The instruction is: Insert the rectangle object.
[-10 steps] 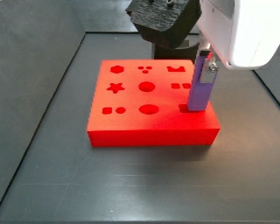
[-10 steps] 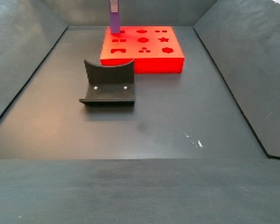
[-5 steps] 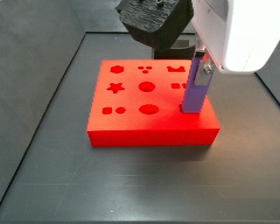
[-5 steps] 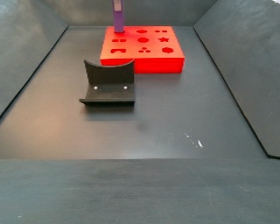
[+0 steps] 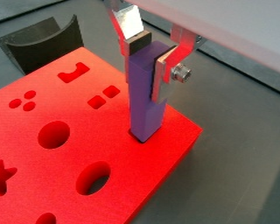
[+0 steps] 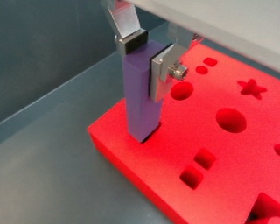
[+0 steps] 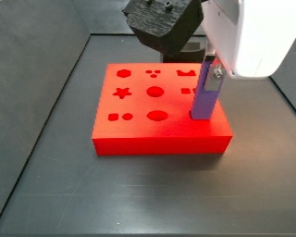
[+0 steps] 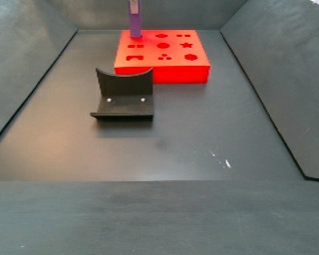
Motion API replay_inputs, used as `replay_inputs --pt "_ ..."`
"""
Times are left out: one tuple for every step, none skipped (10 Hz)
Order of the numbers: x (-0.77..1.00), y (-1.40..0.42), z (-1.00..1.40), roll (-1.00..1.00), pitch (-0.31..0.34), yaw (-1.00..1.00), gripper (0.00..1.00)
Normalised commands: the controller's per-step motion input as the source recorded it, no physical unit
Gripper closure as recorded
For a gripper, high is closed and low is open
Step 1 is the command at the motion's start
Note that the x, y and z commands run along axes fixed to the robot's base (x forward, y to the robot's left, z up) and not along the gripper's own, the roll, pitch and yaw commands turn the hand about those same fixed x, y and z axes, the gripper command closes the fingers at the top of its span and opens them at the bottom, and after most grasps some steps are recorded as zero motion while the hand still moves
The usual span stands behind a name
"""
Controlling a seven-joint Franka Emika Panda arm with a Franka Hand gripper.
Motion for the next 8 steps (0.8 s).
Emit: replay_inputs --pt "0.0 0.04 -0.13 0.07 0.036 0.0 1.0" --pt "-0.05 0.0 -0.11 0.09 0.013 0.0 1.0" --pt "0.0 0.0 -0.02 0.0 0.0 0.0 1.0" --pt "0.26 -0.03 -0.64 0.14 0.01 0.0 1.0" --pt "0.31 0.0 -0.94 0.18 0.0 0.0 1.0" --pt "0.3 0.0 -1.0 0.11 -0.024 0.0 1.0" --pt "0.21 -0.15 -0.82 0.0 -0.093 0.0 1.0" --pt "0.05 -0.36 -0.45 0.01 -0.054 0.0 1.0"
